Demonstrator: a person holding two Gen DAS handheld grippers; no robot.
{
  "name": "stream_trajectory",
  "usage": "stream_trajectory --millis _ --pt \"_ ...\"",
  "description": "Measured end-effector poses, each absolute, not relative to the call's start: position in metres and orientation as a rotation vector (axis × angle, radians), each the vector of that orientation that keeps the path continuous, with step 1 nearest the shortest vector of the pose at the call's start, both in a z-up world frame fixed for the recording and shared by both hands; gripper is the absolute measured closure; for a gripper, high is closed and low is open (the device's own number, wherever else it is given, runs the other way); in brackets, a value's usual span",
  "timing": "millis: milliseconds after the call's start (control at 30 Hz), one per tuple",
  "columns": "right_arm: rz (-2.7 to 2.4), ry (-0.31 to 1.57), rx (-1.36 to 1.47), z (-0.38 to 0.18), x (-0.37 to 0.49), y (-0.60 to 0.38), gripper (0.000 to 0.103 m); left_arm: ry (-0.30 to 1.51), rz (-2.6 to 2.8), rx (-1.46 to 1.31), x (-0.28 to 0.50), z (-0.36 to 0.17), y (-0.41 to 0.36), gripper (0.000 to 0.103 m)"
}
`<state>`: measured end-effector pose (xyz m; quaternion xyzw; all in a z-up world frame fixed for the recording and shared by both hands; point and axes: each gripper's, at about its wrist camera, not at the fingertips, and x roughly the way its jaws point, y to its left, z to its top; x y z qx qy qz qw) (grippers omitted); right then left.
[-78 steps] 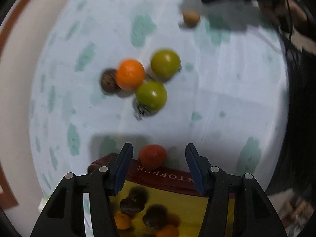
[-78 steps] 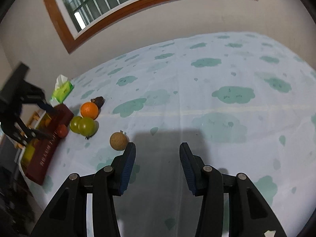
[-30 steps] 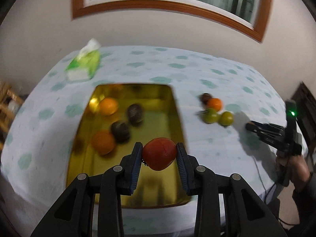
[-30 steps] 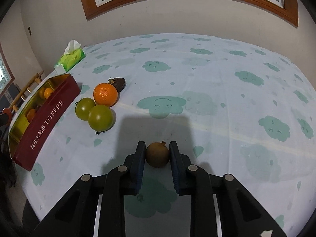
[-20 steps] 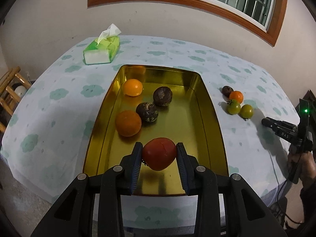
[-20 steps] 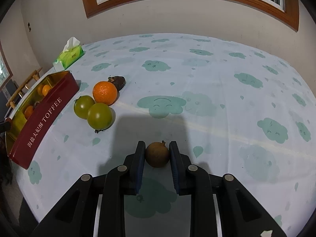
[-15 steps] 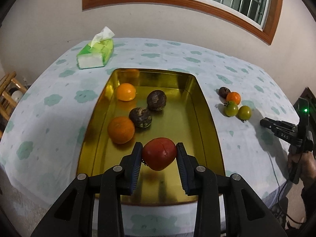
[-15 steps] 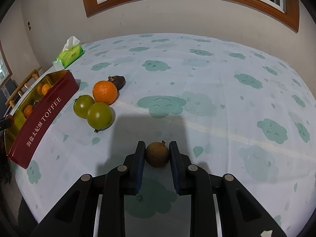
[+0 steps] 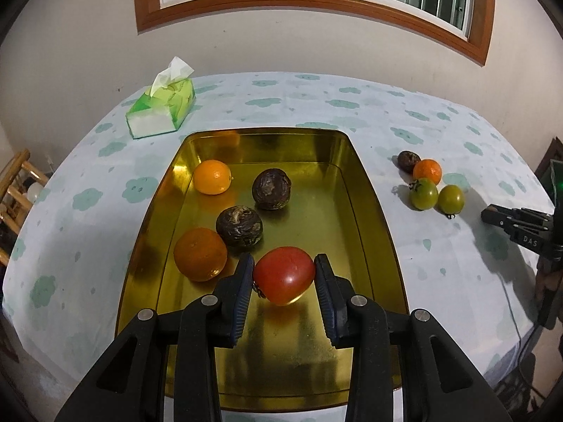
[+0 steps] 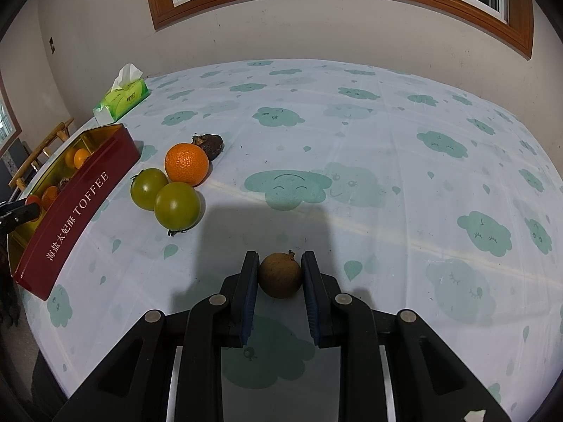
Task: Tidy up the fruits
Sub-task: 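Lower the red tomato into the tray and open the left gripper while the right gripper grasps the tan fruit, then carry the small tan fruit into the gold tray and open the right gripper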
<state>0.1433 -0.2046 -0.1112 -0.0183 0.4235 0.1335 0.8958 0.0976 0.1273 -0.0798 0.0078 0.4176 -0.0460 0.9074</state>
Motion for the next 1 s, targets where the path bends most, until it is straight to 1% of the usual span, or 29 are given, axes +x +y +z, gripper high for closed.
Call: stream_trajectory --millis 167,200,233,300,733,1000 --pt "0.276 0.878 -0.039 -0.111 0.143 -0.204 0.081 0.860 -0.095 0.009 0.099 -0.080 0.128 0.065" --pt "0.276 0.878 -0.039 -0.111 0.143 -0.204 0.081 0.858 -0.095 0.008 0.099 -0.079 0.128 0.060" --pt "0.275 0.878 -0.040 -0.111 0.143 -0.204 0.081 0.857 -0.091 0.009 0.099 -0.079 0.128 0.053" --pt "0.275 0.877 -0.041 -0.111 0.143 -0.204 0.081 0.847 -0.082 0.011 0.098 -0.077 0.128 0.046" --pt "0.254 0.868 -0.001 -0.107 0.138 -0.204 0.081 0.790 -0.022 0.028 0.085 -0.063 0.133 0.044" --pt "0.309 0.816 -0.006 -0.079 0.122 -0.181 0.081 0.777 0.004 0.045 0.078 -0.065 0.135 0.043"
